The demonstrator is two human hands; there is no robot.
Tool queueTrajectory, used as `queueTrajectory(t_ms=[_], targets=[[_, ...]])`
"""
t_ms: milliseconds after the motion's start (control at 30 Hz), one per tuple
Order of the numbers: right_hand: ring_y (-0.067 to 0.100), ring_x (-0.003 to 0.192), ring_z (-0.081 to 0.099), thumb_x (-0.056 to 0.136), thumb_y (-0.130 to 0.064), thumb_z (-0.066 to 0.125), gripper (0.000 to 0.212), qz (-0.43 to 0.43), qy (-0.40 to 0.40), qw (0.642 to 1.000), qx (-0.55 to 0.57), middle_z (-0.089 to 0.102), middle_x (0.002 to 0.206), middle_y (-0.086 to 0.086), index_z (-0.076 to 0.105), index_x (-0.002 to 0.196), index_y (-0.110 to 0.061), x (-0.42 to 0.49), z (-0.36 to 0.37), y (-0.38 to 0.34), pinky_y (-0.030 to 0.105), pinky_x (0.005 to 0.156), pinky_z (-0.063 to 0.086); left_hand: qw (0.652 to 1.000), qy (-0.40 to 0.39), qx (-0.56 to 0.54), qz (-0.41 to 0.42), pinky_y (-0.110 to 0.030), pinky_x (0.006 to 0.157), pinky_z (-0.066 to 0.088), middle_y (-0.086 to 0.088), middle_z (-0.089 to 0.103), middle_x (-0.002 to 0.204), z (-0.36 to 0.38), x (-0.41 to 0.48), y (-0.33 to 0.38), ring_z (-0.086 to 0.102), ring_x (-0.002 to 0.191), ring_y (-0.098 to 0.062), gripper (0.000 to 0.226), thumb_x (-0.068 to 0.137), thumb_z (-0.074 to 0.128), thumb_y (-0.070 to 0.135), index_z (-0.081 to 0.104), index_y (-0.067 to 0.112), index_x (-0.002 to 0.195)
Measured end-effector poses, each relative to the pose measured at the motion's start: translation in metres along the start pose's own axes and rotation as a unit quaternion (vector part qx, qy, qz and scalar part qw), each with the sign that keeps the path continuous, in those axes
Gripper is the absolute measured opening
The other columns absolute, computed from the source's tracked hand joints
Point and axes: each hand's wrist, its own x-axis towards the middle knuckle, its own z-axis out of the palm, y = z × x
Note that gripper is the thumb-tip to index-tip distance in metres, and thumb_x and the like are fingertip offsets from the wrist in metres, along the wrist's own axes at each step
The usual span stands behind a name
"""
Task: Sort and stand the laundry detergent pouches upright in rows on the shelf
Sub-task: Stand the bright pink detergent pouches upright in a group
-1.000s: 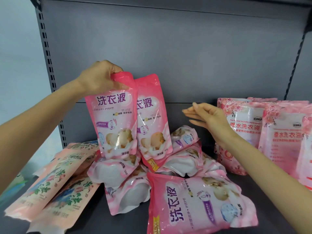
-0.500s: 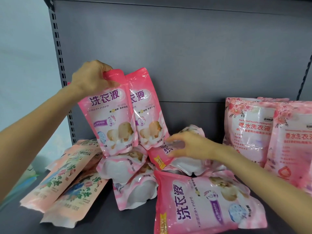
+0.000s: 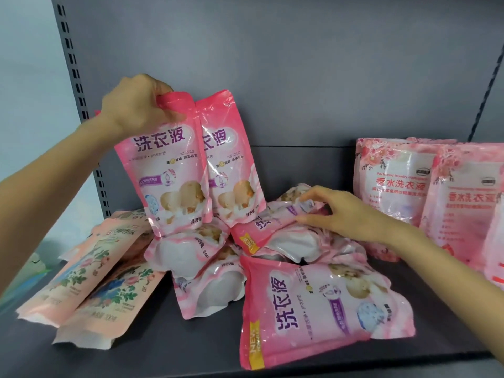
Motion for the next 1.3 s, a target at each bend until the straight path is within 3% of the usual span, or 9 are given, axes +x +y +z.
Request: queueTrajectory(t_ms=[200,500,633,733,800,867,1067,1233,1300], targets=[[0.004,0.105,0.056,0.081,-0.041,0.063,0.037,-0.032,0.049,0.998,-0.006,0.06,0.114,-0.013,0.061,0.114,-0.024,-0.053,0.004,-0.014,0.021,0.091,0.044,1.0,-0.018,0.015,0.014,-0.044,0.081,0.048,-0.008,0.063,0.078,0.0,-0.001,0.015,0.056,0.083,-0.027,0.023,0.078,0.073,0.031,0.065,0.01,0.082],[0.004,0.137,0.015,0.08,-0.065,0.054,0.087,-0.168,-0.153,0.968,-0.104,0.017,0.154,-0.014,0.018,0.148,-0.025,-0.108,0.05,-0.091,0.015,0.114,0.007,1.0,0.001,0.025,-0.015,-0.043,0.078,0.047,-0.008,0.064,0.086,-0.005,-0.018,0.03,0.054,0.084,-0.027,0.023,0.081,0.069,0.031,0.065,0.009,0.088],[0.002,0.139,0.001,0.079,-0.066,0.053,0.093,-0.154,-0.17,0.965,-0.13,0.006,0.157,-0.013,0.009,0.15,-0.026,-0.119,0.051,-0.079,-0.003,0.081,-0.021,1.0,0.009,0.025,-0.016,-0.046,0.078,0.05,-0.01,0.064,0.085,-0.006,-0.025,0.032,0.056,0.082,-0.028,0.029,0.082,0.068,0.033,0.066,0.005,0.089],[0.006,0.142,0.012,0.078,-0.065,0.049,0.087,-0.161,-0.132,0.966,-0.155,0.018,0.156,-0.008,0.022,0.148,-0.023,-0.126,0.057,-0.071,0.004,0.092,-0.017,0.999,0.015,0.031,-0.013,-0.045,0.077,0.048,-0.011,0.064,0.087,-0.005,-0.026,0.032,0.056,0.083,-0.03,0.028,0.083,0.065,0.032,0.065,0.005,0.091],[0.008,0.127,0.045,0.078,-0.069,0.04,0.072,-0.148,-0.092,0.968,-0.182,0.05,0.139,-0.006,0.051,0.131,-0.021,-0.131,0.063,-0.072,0.015,0.111,0.012,0.999,0.015,0.03,-0.019,-0.044,0.077,0.046,-0.008,0.063,0.087,-0.006,-0.027,0.033,0.053,0.082,-0.028,0.027,0.083,0.065,0.033,0.065,0.007,0.091],[0.005,0.085,0.065,0.08,-0.073,0.023,0.066,-0.133,-0.048,0.968,-0.206,0.069,0.098,-0.013,0.067,0.097,-0.027,-0.134,0.073,-0.065,0.018,0.077,0.054,0.999,0.016,0.027,-0.016,-0.043,0.078,0.045,-0.006,0.061,0.085,-0.007,-0.028,0.034,0.052,0.083,-0.027,0.022,0.083,0.066,0.033,0.062,0.012,0.084],[0.004,0.049,0.051,0.086,-0.054,0.034,0.041,-0.142,0.05,0.955,-0.257,0.057,0.06,-0.015,0.061,0.069,-0.028,-0.138,0.077,-0.073,0.017,0.042,0.033,1.0,-0.001,0.023,-0.008,-0.044,0.08,0.044,-0.012,0.065,0.092,-0.013,-0.027,0.035,0.058,0.093,-0.036,0.028,0.082,0.065,0.037,0.066,0.012,0.093],[0.007,0.047,0.048,0.073,-0.027,0.055,0.01,-0.148,0.065,0.947,-0.277,0.053,0.06,-0.012,0.063,0.079,-0.024,-0.127,0.083,-0.083,0.019,0.039,0.032,1.0,0.002,0.009,0.007,-0.04,0.076,0.041,-0.011,0.066,0.092,-0.014,-0.03,0.031,0.058,0.093,-0.036,0.025,0.084,0.065,0.036,0.067,0.014,0.095],[0.006,0.047,0.05,0.059,-0.025,0.07,0.027,-0.155,0.066,0.943,-0.287,0.056,0.062,-0.013,0.064,0.086,-0.025,-0.124,0.085,-0.084,0.019,0.038,0.033,1.0,0.006,0.008,0.013,-0.038,0.073,0.039,-0.01,0.066,0.092,-0.014,-0.031,0.03,0.058,0.092,-0.035,0.025,0.084,0.065,0.037,0.067,0.015,0.095]])
